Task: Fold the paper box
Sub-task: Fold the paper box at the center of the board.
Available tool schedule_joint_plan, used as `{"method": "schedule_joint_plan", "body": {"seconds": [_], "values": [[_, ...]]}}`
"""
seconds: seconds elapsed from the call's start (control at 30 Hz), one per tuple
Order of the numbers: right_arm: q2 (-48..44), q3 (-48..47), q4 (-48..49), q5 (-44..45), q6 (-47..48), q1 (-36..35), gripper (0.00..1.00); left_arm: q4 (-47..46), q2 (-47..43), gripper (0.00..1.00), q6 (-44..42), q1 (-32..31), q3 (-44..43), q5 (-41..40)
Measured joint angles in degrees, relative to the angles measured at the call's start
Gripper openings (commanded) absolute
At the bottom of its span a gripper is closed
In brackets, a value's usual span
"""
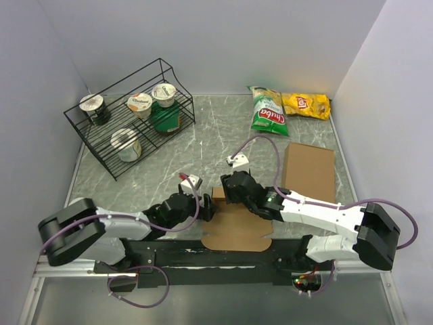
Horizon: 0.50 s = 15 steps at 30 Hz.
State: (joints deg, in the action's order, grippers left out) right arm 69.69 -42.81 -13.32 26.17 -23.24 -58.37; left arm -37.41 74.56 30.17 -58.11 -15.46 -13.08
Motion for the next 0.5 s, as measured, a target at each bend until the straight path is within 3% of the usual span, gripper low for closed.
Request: {"method": "schedule_joint_plan", "body": {"seconds": [0.27,0.5], "values": [[0.1,-0.3,-1.1,0.5,-0.8,0.0,0.62,-6.9,7.8,0.54,-0.9,-0.1,-2.1,0.1],[0.1,-2.7,-4.1,1.0,-1.5,0.0,0.84,-7.3,10.5,0.34,-2.6,-1.6,-4.4,-6.2]]}}
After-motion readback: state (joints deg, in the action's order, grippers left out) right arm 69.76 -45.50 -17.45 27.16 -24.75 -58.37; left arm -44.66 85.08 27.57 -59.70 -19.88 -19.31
